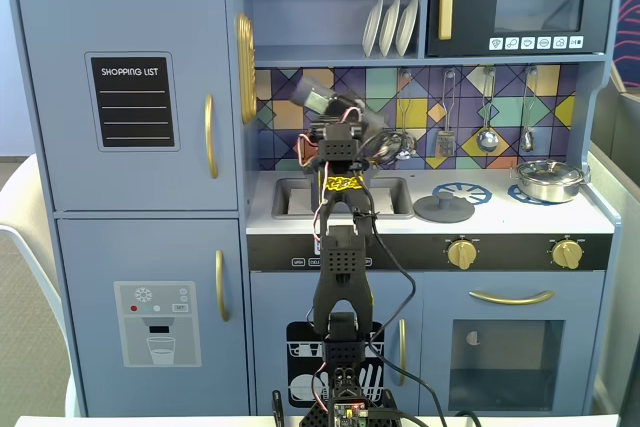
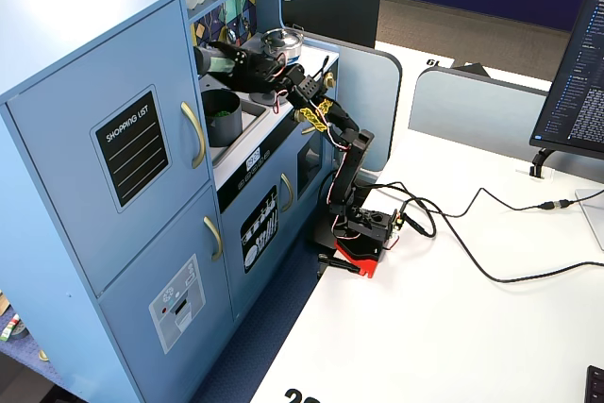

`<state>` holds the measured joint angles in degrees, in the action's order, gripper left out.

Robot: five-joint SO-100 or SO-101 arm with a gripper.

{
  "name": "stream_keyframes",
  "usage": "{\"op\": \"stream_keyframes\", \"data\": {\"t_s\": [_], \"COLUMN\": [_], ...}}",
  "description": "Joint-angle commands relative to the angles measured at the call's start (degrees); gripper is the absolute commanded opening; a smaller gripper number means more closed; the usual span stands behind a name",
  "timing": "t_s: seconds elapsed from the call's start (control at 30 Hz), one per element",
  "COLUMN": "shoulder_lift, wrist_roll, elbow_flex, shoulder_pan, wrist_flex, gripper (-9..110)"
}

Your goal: Put salt in the gray recipient

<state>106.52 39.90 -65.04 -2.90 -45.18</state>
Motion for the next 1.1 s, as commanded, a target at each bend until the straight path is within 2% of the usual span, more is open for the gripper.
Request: {"op": "stream_keyframes", "data": {"t_s": [0.0, 0.23, 0.43, 0.5, 0.57, 0.7, 0.77, 0.83, 0.97, 1.07], "shoulder_lift": [-1.0, -4.2, -7.4, -7.7, -7.7, -7.7, -7.9, -8.0, -8.0, -7.4], "wrist_roll": [11.8, 17.7, 21.8, 22.4, 22.1, 17.0, 14.4, 14.9, 17.3, 16.3], "elbow_flex": [6.3, 8.7, 14.2, 14.0, 13.4, 13.4, 14.2, 14.8, 14.4, 12.4], "shoulder_pan": [2.9, 4.6, 1.8, 2.4, 3.7, 6.5, 6.7, 4.8, 2.7, 3.3], "wrist_flex": [0.4, 5.8, -14.2, -17.3, -14.1, 3.9, 7.7, 4.2, -14.2, -16.8], "gripper": [0, 0, 0, 0, 0, 0, 0, 0, 0, 0]}}
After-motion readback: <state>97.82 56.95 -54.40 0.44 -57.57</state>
